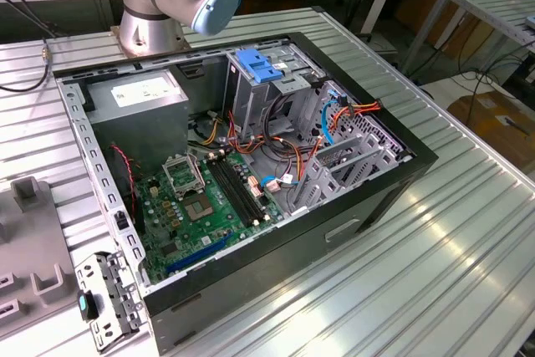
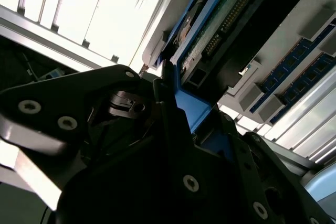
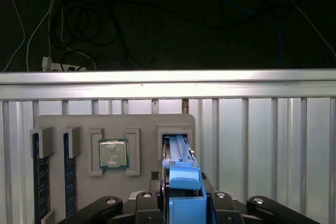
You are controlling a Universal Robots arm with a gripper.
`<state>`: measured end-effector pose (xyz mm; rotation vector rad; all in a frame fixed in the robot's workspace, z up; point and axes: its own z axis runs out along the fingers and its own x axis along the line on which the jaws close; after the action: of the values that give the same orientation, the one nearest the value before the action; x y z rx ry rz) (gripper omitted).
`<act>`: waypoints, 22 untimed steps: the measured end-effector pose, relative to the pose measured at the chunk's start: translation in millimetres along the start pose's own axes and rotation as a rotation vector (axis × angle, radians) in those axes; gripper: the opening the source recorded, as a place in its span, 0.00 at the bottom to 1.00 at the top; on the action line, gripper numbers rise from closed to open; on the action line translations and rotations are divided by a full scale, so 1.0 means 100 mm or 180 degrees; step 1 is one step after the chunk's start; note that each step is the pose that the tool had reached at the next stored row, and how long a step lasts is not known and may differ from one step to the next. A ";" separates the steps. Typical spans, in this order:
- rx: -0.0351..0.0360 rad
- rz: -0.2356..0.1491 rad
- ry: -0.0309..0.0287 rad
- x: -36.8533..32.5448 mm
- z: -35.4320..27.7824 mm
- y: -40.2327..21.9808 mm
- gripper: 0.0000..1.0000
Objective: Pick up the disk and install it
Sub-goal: 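Pick up the disk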
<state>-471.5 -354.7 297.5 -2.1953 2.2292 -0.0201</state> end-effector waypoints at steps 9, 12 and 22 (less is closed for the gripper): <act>0.0000 0.0000 0.0000 0.000 -0.143 -0.004 0.37; 0.0000 0.0000 0.0000 0.000 -0.192 -0.005 0.37; 0.0000 0.0000 0.0000 0.000 -0.406 -0.009 0.37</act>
<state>-471.3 -354.7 338.1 -2.1952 2.2291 -0.0201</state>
